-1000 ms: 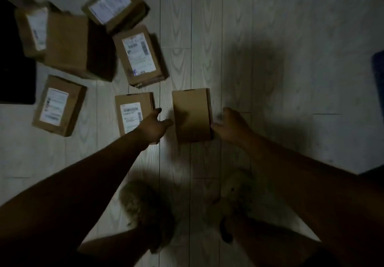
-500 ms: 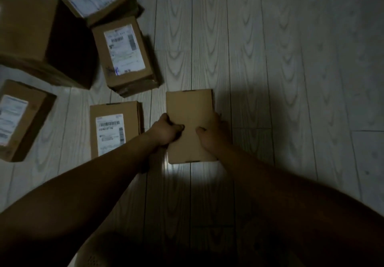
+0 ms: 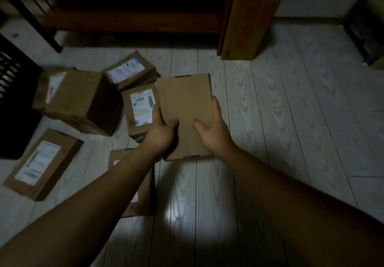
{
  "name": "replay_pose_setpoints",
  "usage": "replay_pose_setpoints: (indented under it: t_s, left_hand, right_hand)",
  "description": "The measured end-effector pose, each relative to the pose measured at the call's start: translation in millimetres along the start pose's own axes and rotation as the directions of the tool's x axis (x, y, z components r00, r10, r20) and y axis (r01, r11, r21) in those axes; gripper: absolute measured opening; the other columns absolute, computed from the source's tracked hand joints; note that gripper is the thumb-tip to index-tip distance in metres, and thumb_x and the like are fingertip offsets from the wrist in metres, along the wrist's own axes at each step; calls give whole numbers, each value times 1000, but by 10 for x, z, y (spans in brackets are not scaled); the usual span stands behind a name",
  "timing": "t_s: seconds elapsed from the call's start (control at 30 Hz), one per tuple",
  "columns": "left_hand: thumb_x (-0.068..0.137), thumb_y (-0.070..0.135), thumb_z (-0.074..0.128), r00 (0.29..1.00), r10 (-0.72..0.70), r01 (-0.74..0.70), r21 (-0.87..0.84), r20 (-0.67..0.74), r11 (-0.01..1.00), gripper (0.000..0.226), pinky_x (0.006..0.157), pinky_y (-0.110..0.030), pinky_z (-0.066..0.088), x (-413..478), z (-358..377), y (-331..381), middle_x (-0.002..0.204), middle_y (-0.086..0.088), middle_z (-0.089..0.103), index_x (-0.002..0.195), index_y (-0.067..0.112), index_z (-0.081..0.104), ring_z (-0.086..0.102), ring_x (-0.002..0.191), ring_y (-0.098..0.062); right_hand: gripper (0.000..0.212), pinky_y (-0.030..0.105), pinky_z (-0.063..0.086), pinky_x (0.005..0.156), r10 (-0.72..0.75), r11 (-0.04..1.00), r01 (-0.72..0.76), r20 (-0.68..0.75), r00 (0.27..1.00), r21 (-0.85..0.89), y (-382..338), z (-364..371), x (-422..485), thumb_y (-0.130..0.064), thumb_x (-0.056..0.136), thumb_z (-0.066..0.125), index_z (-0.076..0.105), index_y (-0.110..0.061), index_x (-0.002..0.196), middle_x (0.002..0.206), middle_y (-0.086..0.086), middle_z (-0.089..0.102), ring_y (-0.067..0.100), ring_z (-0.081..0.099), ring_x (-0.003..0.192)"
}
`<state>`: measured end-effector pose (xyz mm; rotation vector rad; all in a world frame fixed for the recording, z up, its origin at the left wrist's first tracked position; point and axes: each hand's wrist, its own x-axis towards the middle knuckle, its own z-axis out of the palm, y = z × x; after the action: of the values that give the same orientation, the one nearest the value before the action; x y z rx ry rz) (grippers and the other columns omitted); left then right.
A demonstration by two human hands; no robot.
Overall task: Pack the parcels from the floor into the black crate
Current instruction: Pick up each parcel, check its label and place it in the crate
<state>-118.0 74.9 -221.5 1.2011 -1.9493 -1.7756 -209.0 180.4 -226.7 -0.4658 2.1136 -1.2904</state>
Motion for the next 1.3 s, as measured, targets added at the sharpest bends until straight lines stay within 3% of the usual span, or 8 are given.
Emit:
replay_pose_setpoints:
  t_s: [0.23, 0.43, 0.57, 0.67, 0.73, 0.93, 1.13, 1.3]
  left_hand:
    - [94, 11, 47, 999, -12, 14, -53, 32, 998, 60, 107, -44, 37, -406, -326, 1233, 133, 1, 48, 145, 27, 19, 47, 124, -21]
    - [97, 13, 43, 993, 21, -14, -60, 117, 998, 58, 97, -32, 40, -1166, -903, 3112, 127, 7, 47, 146, 31, 16, 48, 116, -14]
    - [98, 12, 42, 992, 97, -99, 19, 82, 995, 58, 82, -9, 40, -1875, -1486, 4392, 126, 11, 48, 147, 28, 16, 51, 103, 2]
    - [97, 14, 44, 991, 127, -128, 26, 43, 991, 61, 92, -17, 37, -2427, -1953, 5141, 133, 10, 46, 149, 29, 14, 49, 115, -5]
    - [97, 18, 45, 986, 161, -163, 43, 36, 986, 62, 97, -26, 37, -2743, -2217, 5528, 134, 9, 46, 148, 33, 13, 47, 119, -10]
    - [96, 14, 46, 953, 294, -291, 43, -72, 956, 63, 96, -26, 39, -3508, -2733, 6229, 130, 9, 46, 145, 36, 15, 47, 117, -8]
    - [95, 19, 48, 929, 302, -303, 30, -212, 953, 63, 88, -24, 39, -3984, -3310, 6409, 125, 9, 47, 147, 35, 16, 50, 108, -7]
    - [94, 15, 50, 869, 335, -359, 1, -364, 933, 58, 76, -14, 39, -4127, -4036, 6469, 111, 16, 50, 142, 35, 24, 52, 97, 3]
  right_hand:
    - [81, 27, 36, 95, 19, 1000, -19, 26, 999, 8, -1253, -548, -359, -23, 93, 58, 3, -33, 151, 150, 3, 36, 22, 43, 130]
    - [77, 39, 42, 104, 8, 1000, -9, 6, 1000, 21, -3028, -1155, -1062, -25, 92, 58, 10, -33, 152, 146, 1, 42, 21, 45, 129]
    - [78, 35, 39, 103, -27, 998, 27, -3, 1000, 52, -4399, -1456, -1806, -25, 93, 57, 5, -36, 151, 146, -4, 39, 18, 43, 129]
    - [83, 21, 38, 95, -82, 991, 78, 36, 996, 112, -5262, -1611, -2354, -22, 92, 60, 3, -37, 151, 136, -15, 39, 6, 42, 123]
    - [85, 22, 41, 94, -138, 981, 129, 51, 989, 143, -5794, -1689, -2592, -22, 91, 62, 4, -41, 150, 136, -16, 41, 5, 44, 120]
    - [81, 26, 40, 97, -320, 935, 301, 79, 944, 189, -6824, -1694, -2982, -17, 90, 62, 13, -39, 150, 141, -10, 44, 6, 45, 121]
    - [81, 11, 39, 64, -370, 909, 328, 138, 919, 257, -7281, -1347, -3482, -16, 91, 61, 11, -42, 149, 121, -16, 46, -6, 48, 91]
    - [81, 31, 44, 91, -417, 899, 354, 256, 872, 258, -7472, -728, -3823, -21, 92, 59, 6, -46, 148, 128, -12, 45, 8, 47, 115]
